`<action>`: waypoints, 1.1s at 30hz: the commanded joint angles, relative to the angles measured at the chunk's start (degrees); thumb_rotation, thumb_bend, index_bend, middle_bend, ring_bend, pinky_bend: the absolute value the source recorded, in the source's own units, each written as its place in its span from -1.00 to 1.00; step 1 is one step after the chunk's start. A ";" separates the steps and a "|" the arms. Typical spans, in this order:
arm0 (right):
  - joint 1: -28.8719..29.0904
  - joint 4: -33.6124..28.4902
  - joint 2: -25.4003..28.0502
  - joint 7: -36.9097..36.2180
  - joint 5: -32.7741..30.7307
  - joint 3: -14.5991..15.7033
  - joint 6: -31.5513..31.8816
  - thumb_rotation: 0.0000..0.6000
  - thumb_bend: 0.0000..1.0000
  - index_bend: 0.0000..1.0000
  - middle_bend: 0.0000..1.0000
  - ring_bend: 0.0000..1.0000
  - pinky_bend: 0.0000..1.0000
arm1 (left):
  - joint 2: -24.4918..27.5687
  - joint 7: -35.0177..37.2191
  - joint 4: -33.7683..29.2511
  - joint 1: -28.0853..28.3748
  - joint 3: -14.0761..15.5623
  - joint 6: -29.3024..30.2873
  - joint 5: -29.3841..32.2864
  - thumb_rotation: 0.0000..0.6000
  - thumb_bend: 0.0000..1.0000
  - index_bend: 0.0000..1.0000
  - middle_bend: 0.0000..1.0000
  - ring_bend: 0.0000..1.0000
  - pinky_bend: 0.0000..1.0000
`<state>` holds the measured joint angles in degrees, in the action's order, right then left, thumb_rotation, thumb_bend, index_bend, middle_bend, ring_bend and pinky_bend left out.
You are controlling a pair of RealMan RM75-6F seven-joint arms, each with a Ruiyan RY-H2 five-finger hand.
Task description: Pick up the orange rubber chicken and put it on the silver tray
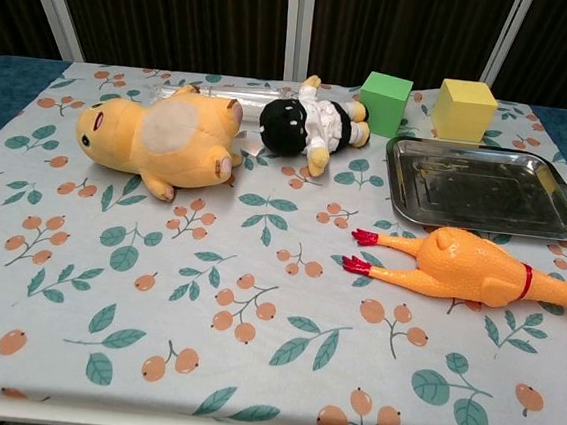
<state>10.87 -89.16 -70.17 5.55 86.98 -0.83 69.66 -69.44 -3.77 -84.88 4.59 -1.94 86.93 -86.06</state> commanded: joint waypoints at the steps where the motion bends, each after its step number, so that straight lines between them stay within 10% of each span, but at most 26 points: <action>1: 3.47 6.05 -6.31 1.22 -1.88 -0.27 -4.73 1.00 -0.86 -0.42 -0.34 -0.56 -0.34 | -0.01 0.46 0.35 -0.11 0.09 -0.09 0.03 1.00 -1.00 -0.51 -0.58 -0.74 -0.51; 22: 7.64 16.05 -15.21 -2.77 -3.35 -0.69 -8.48 1.00 -0.57 -0.11 -0.10 -0.23 0.10 | -0.81 3.19 2.79 -0.46 -0.17 -0.19 0.34 1.00 -1.00 -0.52 -0.58 -0.74 -0.51; 33: 9.08 16.41 -15.78 -0.60 -0.57 -0.15 -6.34 1.00 -0.13 0.37 0.15 0.14 0.67 | -0.30 4.73 3.24 0.31 -0.18 -0.78 -0.74 1.00 -1.00 -0.51 -0.58 -0.74 -0.51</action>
<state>19.58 -72.63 -86.37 4.93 85.48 -1.07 62.60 -69.86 0.64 -81.63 4.71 -1.98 86.12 -86.60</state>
